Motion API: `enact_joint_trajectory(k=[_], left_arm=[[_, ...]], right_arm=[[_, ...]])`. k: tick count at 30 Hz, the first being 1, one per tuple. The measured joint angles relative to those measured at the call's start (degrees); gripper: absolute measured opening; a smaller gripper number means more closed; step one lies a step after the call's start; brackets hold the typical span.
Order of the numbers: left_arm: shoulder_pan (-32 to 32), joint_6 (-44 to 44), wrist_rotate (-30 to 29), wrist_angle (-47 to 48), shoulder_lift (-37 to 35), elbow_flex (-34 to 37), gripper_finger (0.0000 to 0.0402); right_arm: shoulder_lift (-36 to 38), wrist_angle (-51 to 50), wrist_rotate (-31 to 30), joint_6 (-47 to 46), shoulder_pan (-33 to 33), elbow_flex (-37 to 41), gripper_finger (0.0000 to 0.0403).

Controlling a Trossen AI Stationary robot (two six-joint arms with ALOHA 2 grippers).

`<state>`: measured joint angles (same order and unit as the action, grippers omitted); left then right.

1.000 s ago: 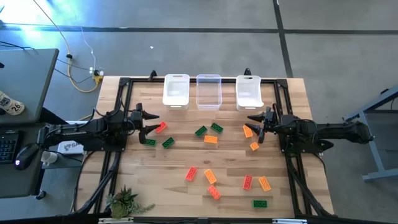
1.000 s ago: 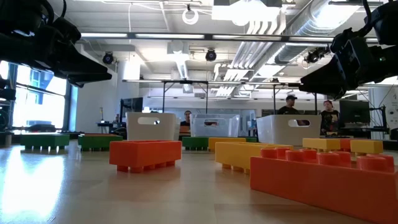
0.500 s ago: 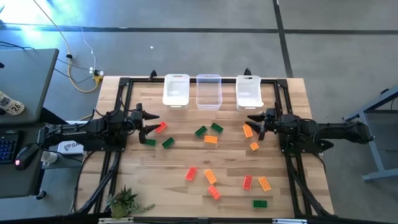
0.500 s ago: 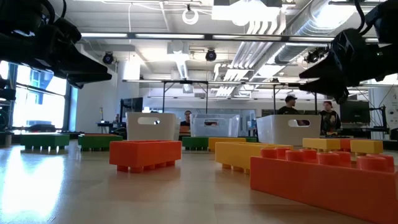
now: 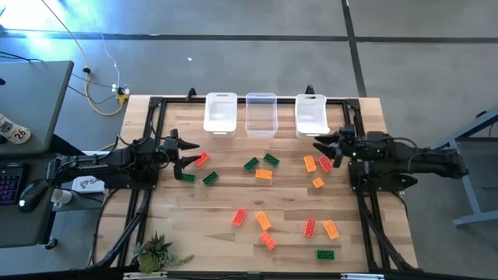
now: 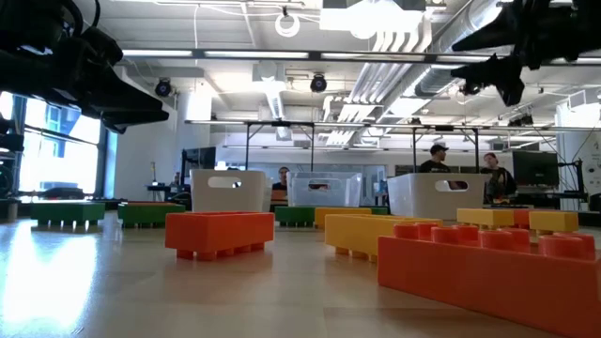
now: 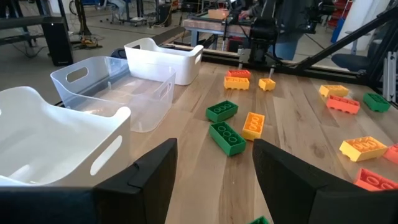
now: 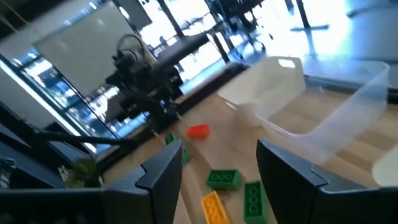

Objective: Sort & place blocks by color
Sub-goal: Put the yellow game piece into the right white bin

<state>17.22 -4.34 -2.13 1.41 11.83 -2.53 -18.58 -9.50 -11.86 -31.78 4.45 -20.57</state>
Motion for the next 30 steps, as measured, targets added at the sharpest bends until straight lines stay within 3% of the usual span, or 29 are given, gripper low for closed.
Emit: enact_joint_trajectory(k=[9,13,20,30], left_arm=[[0.0,-0.1,0.0,0.0,0.0,0.0,0.0200],[0.0,-5.0,0.2,0.5,0.0,0.0,0.0200],[0.0,-6.0,0.0,0.5,0.0,0.0,0.0200],[0.0,-6.0,-2.1,0.5,0.0,0.0,0.0200]], right_arm=[[-15.2,-26.6,-2.7,-12.8,0.0,-19.2,0.0193],[-22.1,-34.2,-2.9,-20.3,0.0,-24.0,0.0192],[-31.2,-38.5,4.7,-24.8,0.0,-27.3,0.0192],[-40.6,-41.2,5.9,-25.0,0.0,-27.3,0.0201]])
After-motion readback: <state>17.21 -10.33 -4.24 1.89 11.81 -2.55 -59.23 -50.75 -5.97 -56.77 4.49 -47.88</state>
